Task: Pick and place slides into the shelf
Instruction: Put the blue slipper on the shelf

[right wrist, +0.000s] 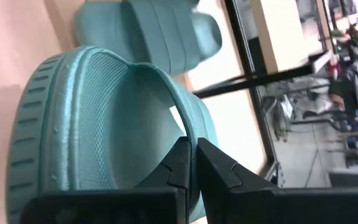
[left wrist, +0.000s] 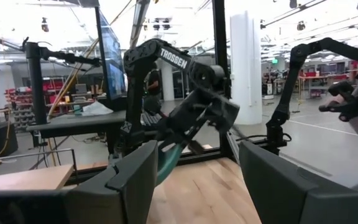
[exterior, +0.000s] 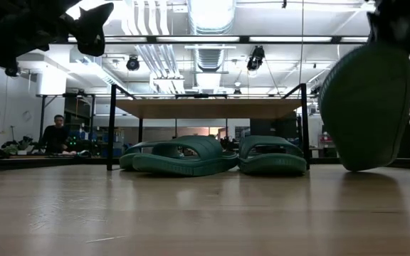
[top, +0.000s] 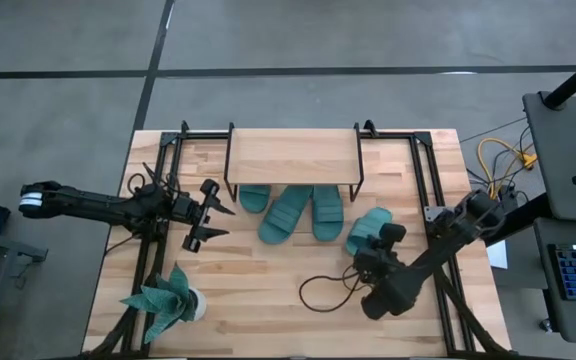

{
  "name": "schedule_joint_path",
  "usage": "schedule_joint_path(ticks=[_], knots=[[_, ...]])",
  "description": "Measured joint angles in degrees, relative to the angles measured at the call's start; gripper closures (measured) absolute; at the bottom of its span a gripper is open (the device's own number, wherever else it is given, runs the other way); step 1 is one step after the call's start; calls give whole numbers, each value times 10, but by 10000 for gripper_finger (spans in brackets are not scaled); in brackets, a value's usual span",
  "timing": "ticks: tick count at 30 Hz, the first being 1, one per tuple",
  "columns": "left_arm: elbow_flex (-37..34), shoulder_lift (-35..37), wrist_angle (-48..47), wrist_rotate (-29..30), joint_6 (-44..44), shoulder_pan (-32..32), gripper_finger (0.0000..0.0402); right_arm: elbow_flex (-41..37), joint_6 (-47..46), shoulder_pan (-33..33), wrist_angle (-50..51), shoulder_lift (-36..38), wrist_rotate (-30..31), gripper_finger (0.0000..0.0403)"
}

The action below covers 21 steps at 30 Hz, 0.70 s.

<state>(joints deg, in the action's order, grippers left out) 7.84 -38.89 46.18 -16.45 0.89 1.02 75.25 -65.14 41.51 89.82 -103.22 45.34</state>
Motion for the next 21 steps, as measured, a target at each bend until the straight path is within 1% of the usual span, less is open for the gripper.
schedule_joint_path(ticks=[9, 15, 21], knots=[[0, -1, 0, 0, 0, 0, 191, 45, 41, 15, 2, 9, 43, 392], [0, -1, 0, 0, 0, 0, 191, 61, 58, 15, 2, 9, 57, 392], [0, -1, 0, 0, 0, 0, 191, 77, 69, 15, 2, 9, 58, 392]])
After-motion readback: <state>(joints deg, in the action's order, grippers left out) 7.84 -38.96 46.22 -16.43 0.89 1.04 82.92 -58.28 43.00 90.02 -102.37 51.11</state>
